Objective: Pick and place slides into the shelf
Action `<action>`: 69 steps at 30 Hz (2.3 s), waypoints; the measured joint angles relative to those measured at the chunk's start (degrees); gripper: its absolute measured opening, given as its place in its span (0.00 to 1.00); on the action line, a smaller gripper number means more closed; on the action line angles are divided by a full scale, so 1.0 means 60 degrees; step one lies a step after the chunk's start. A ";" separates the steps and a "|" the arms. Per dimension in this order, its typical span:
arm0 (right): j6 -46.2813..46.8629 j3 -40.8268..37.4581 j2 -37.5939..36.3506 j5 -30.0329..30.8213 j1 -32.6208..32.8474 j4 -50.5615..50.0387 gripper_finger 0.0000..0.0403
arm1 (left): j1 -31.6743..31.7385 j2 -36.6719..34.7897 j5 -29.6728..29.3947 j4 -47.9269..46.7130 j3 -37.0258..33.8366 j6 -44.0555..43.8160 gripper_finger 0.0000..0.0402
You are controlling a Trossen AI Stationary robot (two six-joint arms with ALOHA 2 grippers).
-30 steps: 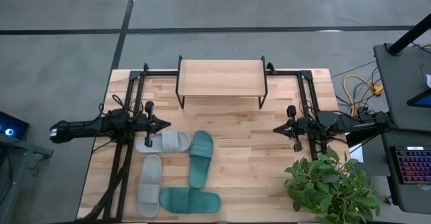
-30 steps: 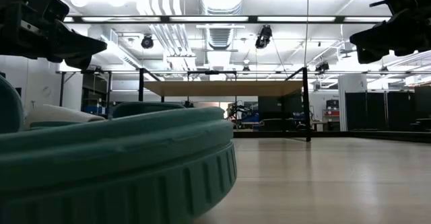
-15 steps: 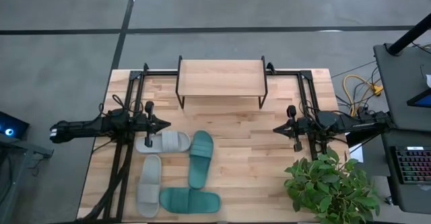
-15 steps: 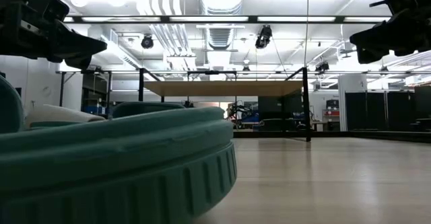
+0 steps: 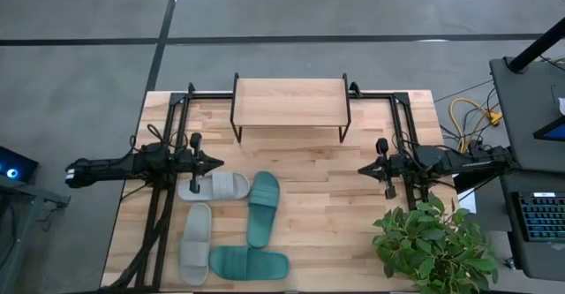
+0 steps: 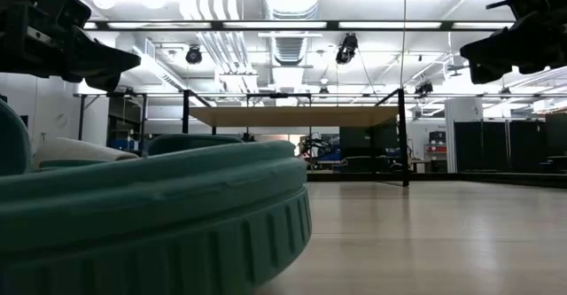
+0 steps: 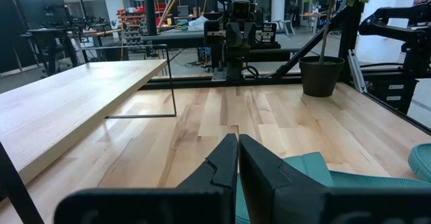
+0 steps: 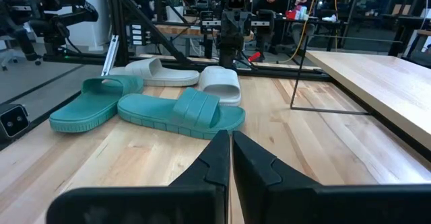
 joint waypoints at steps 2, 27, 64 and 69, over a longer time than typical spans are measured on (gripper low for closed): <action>0.0000 -0.0003 0.0002 0.0002 -0.0002 0.0000 0.02 | 0.0000 0.0000 -0.0001 -0.0001 -0.0004 0.0000 0.00; 0.0000 0.0000 -0.0002 0.0002 -0.0002 -0.0003 0.02 | 0.0000 0.0000 -0.0001 0.0000 -0.0002 0.0000 0.00; 0.0201 0.0000 -0.0001 -0.0002 -0.0001 0.0086 0.02 | 0.0000 0.0000 0.0002 0.0005 -0.0003 0.0004 0.00; 0.1343 -0.0003 0.0002 -0.0002 -0.0001 0.1192 0.02 | 0.0000 0.0014 -0.0005 0.0885 -0.0033 0.0007 0.00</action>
